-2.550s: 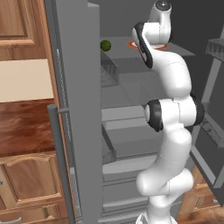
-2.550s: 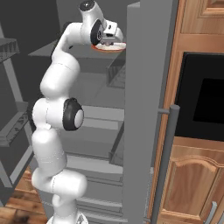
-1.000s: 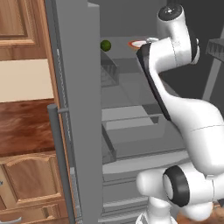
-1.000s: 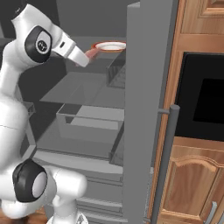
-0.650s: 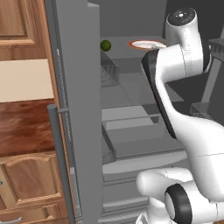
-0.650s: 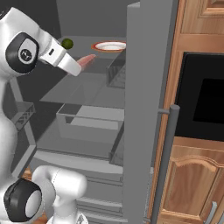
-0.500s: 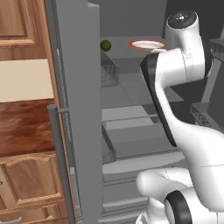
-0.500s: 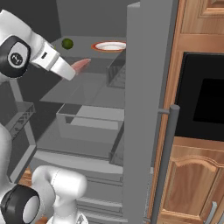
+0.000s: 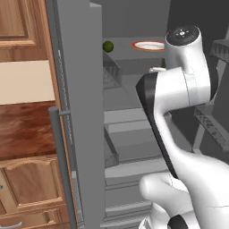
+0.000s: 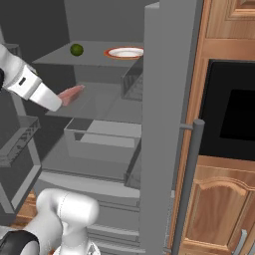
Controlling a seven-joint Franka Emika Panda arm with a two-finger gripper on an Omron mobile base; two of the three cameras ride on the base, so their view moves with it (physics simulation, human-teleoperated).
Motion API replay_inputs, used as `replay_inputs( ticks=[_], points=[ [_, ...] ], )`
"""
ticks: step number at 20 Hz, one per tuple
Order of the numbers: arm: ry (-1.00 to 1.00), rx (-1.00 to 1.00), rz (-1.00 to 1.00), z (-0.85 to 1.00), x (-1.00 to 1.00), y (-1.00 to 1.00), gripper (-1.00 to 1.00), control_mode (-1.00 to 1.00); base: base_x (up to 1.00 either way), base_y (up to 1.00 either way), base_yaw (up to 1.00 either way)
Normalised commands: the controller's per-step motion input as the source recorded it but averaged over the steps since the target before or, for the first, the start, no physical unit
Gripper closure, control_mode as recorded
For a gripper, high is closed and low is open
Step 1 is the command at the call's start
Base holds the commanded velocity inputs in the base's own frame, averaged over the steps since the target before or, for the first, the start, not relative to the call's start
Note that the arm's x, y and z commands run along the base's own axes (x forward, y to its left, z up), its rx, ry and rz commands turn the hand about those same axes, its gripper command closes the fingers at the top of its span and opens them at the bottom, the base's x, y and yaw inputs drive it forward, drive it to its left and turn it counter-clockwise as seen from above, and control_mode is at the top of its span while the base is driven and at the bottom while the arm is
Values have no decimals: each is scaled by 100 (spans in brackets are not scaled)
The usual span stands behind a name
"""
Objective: Retrieve the steak from the fridge and place it on the cutting board.
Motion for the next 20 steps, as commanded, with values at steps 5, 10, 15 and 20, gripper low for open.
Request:
replay_inputs(
  ticks=[5, 10, 15, 20],
  points=[
    [1, 0, 0, -29, -63, 4, 100, -100, 0, 0, 0],
    [1, 0, 0, -30, -42, 6, 100, -100, 0, 0, 0],
    [1, 0, 0, -6, -19, 3, 100, -100, 0, 0, 0],
    [0, 0, 0, 0, -6, 0, 100, -100, 0, 0, 0]
  ],
)
